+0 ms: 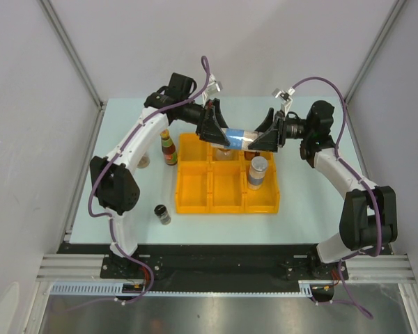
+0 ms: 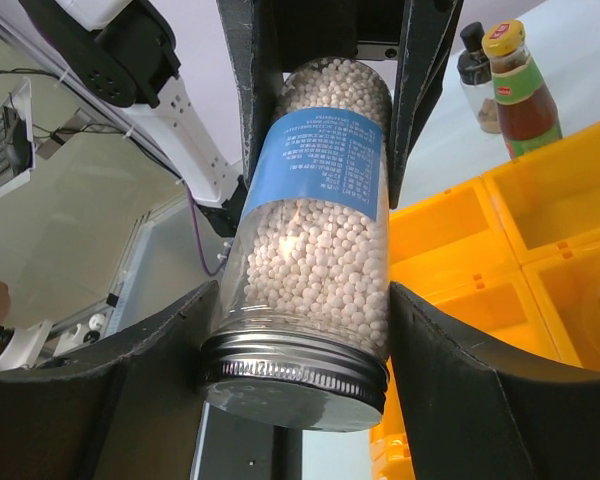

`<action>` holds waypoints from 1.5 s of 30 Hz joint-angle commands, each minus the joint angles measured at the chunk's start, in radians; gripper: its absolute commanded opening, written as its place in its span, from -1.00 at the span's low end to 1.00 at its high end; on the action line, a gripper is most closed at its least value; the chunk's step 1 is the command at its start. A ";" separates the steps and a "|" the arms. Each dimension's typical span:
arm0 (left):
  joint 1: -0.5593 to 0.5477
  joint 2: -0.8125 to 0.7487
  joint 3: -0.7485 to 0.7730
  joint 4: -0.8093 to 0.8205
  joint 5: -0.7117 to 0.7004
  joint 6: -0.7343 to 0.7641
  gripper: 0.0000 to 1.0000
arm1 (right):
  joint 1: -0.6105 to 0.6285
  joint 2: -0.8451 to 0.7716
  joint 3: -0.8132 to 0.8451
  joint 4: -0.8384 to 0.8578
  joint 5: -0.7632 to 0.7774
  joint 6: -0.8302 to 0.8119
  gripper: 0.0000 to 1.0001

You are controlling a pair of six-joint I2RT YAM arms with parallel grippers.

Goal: Organize the condiment bottles
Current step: Place the bottle in the storage box.

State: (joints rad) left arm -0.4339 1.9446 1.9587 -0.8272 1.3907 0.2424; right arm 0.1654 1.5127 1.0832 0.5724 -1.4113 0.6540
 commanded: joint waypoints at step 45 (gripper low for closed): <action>0.238 -0.281 -0.340 0.111 -0.333 0.009 0.99 | 0.092 -0.104 0.592 -1.965 0.817 -1.456 -1.00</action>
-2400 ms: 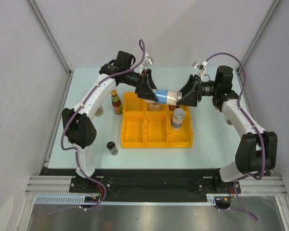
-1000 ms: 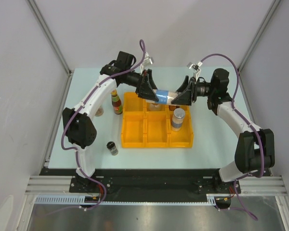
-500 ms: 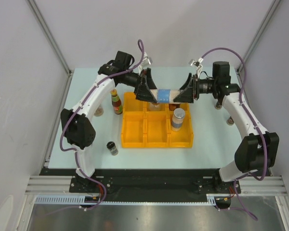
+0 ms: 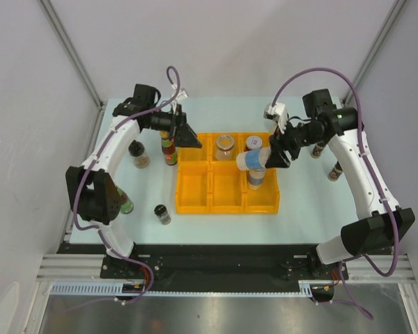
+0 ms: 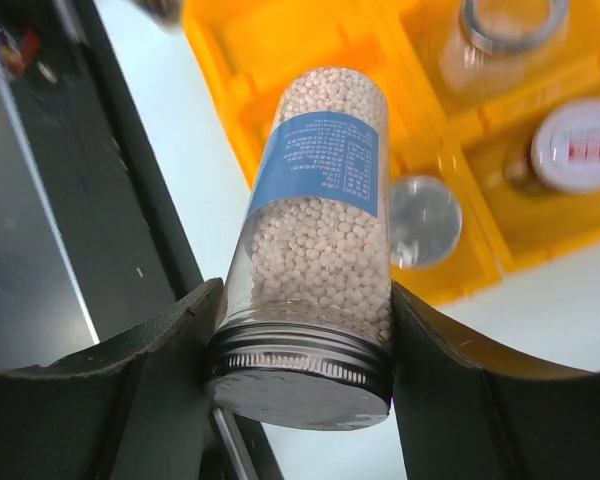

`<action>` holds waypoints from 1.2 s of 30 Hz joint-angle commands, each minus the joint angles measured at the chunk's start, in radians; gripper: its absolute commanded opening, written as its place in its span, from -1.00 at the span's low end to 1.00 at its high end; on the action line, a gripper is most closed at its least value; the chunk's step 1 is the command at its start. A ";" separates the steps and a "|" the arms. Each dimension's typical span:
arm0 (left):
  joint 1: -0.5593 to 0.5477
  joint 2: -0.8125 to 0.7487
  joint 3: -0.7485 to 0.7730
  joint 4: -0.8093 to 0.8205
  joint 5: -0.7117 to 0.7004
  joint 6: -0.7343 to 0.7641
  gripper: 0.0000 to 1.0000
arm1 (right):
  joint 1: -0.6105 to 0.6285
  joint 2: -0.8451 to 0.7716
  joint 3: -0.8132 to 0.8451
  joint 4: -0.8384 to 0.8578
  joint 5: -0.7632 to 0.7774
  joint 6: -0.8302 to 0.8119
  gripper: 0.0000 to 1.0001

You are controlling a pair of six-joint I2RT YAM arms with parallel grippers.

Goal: Organize the condiment bottles
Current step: Place the bottle in the storage box.

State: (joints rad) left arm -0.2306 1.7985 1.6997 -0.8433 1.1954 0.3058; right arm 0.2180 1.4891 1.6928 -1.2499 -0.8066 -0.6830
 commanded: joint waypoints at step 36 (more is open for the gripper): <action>0.102 -0.519 -0.428 0.197 -0.457 0.000 0.99 | 0.311 -0.003 -0.380 0.099 0.693 0.056 -0.81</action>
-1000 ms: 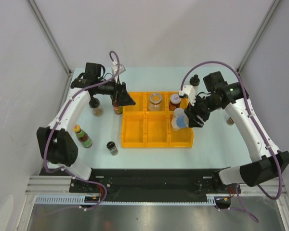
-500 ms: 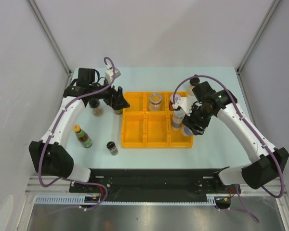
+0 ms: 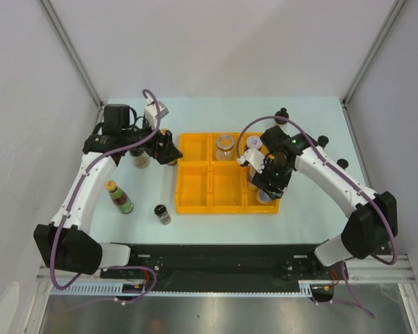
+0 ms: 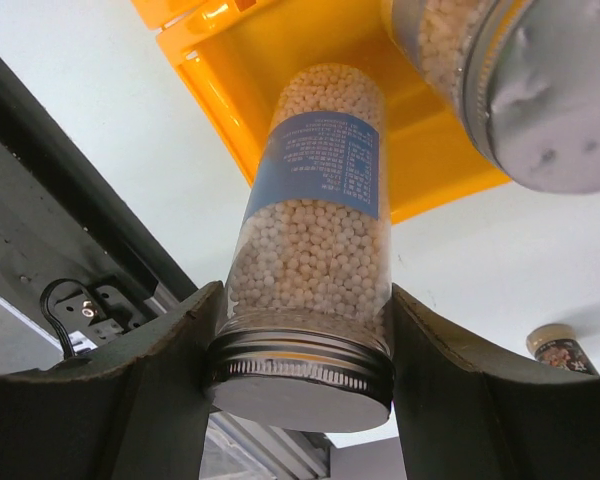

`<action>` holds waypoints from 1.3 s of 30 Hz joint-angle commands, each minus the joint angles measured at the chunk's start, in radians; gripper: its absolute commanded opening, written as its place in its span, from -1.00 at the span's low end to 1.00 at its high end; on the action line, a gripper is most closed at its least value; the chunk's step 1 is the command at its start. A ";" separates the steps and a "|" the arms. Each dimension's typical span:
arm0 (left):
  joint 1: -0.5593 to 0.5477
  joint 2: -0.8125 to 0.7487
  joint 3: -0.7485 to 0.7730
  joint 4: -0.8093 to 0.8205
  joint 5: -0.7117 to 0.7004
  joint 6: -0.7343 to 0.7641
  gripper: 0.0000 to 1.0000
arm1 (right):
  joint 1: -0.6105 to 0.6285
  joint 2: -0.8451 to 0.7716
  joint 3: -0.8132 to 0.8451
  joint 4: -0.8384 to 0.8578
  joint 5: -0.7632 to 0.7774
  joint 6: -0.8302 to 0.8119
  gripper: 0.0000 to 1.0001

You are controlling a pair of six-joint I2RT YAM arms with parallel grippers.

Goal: Organize the condiment bottles
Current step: Place the bottle in the storage box.

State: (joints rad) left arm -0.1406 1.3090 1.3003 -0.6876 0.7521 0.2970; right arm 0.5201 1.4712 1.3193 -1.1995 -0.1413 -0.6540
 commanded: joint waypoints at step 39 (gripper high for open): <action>0.013 -0.056 -0.058 -0.027 0.061 0.097 0.99 | -0.488 -0.047 -0.015 0.593 0.307 0.154 0.99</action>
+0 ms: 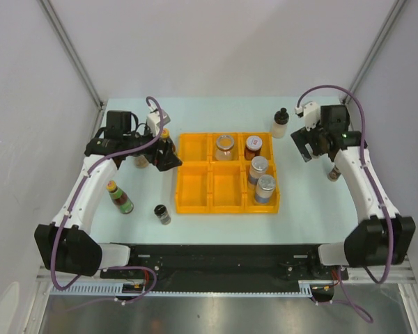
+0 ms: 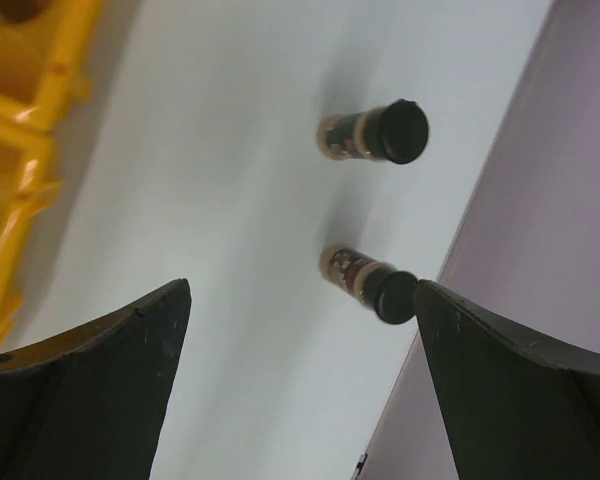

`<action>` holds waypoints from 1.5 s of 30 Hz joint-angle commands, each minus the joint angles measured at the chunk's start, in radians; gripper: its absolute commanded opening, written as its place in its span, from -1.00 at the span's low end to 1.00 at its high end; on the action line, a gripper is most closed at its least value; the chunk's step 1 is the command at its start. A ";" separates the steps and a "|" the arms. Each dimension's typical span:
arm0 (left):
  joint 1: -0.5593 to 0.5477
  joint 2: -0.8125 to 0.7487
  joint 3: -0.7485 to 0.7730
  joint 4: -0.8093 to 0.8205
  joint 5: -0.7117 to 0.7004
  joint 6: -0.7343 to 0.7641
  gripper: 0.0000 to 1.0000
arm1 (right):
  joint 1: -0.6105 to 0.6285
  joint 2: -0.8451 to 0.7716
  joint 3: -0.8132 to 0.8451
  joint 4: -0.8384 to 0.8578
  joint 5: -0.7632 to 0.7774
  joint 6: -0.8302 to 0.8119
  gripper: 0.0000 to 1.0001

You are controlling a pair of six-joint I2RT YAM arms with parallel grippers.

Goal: Organize the condiment bottles
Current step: Place the bottle in the storage box, then pick up the bottle from the center of the board.

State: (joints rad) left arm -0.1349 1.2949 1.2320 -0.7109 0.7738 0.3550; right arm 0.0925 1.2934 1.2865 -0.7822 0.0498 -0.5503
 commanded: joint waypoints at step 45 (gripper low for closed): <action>0.006 -0.082 0.073 -0.126 -0.044 0.150 0.99 | -0.421 0.199 0.028 -0.020 -0.150 0.035 -1.00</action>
State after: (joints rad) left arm -0.1349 1.2755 1.2350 -0.7593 0.7826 0.4213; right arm -0.3473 1.6535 1.2827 -0.7349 -0.0917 -0.4782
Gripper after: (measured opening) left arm 0.996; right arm 0.485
